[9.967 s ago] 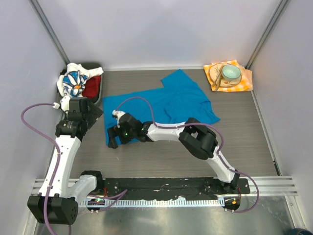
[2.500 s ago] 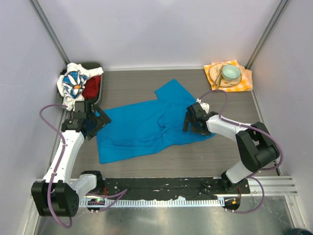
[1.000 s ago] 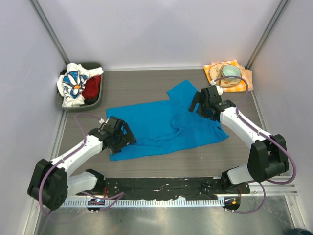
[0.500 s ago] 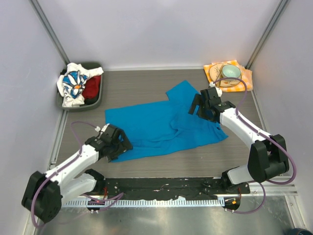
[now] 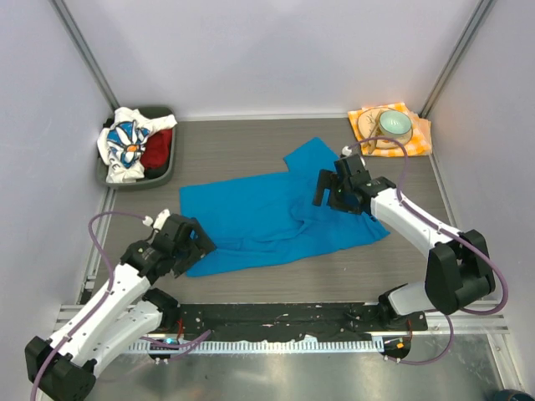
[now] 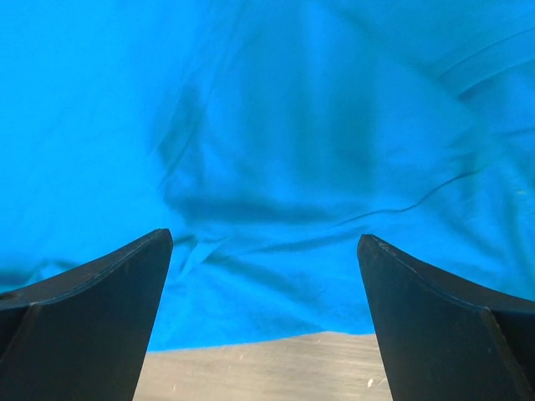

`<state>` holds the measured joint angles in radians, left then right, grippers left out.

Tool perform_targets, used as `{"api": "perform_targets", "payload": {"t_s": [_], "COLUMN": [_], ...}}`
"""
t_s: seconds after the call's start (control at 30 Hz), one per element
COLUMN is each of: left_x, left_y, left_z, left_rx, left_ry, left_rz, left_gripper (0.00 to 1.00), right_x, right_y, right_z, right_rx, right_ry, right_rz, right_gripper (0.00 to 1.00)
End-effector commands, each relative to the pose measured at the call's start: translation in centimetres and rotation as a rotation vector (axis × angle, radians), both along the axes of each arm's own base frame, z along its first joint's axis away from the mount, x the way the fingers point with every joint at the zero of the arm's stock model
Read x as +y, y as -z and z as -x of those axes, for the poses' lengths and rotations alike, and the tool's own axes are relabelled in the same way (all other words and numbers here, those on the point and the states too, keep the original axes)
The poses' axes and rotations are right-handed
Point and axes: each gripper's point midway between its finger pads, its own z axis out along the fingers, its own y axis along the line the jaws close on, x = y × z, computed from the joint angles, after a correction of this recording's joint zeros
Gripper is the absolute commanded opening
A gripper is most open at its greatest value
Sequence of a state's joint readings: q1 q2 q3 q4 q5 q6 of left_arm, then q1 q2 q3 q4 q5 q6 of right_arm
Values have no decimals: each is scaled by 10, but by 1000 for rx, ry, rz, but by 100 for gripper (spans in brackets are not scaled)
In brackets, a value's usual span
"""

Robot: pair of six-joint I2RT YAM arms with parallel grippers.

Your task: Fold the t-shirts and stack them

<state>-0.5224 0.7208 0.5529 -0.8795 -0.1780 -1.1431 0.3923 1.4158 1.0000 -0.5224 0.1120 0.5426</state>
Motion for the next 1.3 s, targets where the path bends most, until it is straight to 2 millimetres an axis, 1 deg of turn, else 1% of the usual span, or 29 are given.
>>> {"api": "perform_targets", "payload": {"t_s": [0.0, 0.03, 0.07, 0.1, 0.13, 0.17, 0.2, 0.23, 0.27, 0.33, 0.5, 0.63, 0.73, 0.87, 0.9, 0.93, 0.97, 1.0, 1.03, 1.1, 1.17, 1.2, 1.23, 1.27], "left_x": [-2, -5, -6, -6, -10, -11, -12, -13, -15, -17, -17, -14, -12, -10, -9, -8, -8, -7, -6, -5, -4, -4, -4, -5], "left_y": [-44, -55, -57, -60, -69, -73, -72, -78, -80, -84, -91, -88, -85, -80, -78, -78, -77, -75, -75, -74, -72, -74, -73, -73], "left_z": [-31, -37, -41, -45, -53, -56, -59, -64, -66, -71, -80, -80, -79, -77, -77, -76, -76, -75, -74, -73, -70, -70, -70, -69], "left_rx": [-114, -138, -138, -152, -182, -194, -187, -201, -202, -206, -232, -224, -222, -210, -208, -208, -207, -204, -205, -204, -201, -210, -209, -210], "left_ry": [-7, -6, -4, -4, -6, -4, -3, 0, 3, 7, 5, -1, -7, -10, -11, -13, -13, -15, -15, -18, -18, -20, -23, -22], "left_rz": [-34, -26, -31, -38, -27, -25, -35, -33, -33, -39, -47, -53, -50, -55, -56, -56, -55, -54, -55, -55, -54, -48, -44, -42], "left_gripper": [100, 100, 100, 100, 100, 100, 100, 100, 100, 100, 100, 100, 100, 100, 100, 100, 100, 100, 100, 100, 100, 100, 100, 100], "right_x": [42, 50, 59, 62, 68, 76, 81, 84, 88, 90, 85, 80, 72, 63, 63, 64, 61, 61, 63, 58, 60, 58, 58, 64], "right_y": [-3, 0, 1, 10, 13, 13, 19, 21, 24, 28, 43, 55, 65, 79, 77, 79, 83, 83, 84, 91, 89, 86, 78, 67], "right_z": [29, 35, 38, 47, 53, 55, 66, 69, 76, 81, 94, 106, 121, 148, 152, 161, 170, 175, 187, 202, 216, 214, 214, 209], "right_rx": [21, 31, 34, 63, 80, 77, 107, 113, 126, 132, 165, 196, 230, 287, 278, 293, 310, 309, 326, 353, 359, 339, 316, 283], "right_ry": [-182, -204, -233, -248, -268, -278, -302, -308, -321, -329, -340, -345, -354, -369, -372, -382, -383, -386, -411, -397, -413, -404, -404, -410], "right_rz": [-147, -164, -198, -212, -229, -263, -293, -304, -315, -312, -293, -276, -236, -181, -179, -174, -162, -165, -155, -130, -133, -116, -121, -135], "right_gripper": [100, 100, 100, 100, 100, 100, 100, 100, 100, 100, 100, 100, 100, 100, 100, 100, 100, 100, 100, 100, 100, 100, 100, 100]}}
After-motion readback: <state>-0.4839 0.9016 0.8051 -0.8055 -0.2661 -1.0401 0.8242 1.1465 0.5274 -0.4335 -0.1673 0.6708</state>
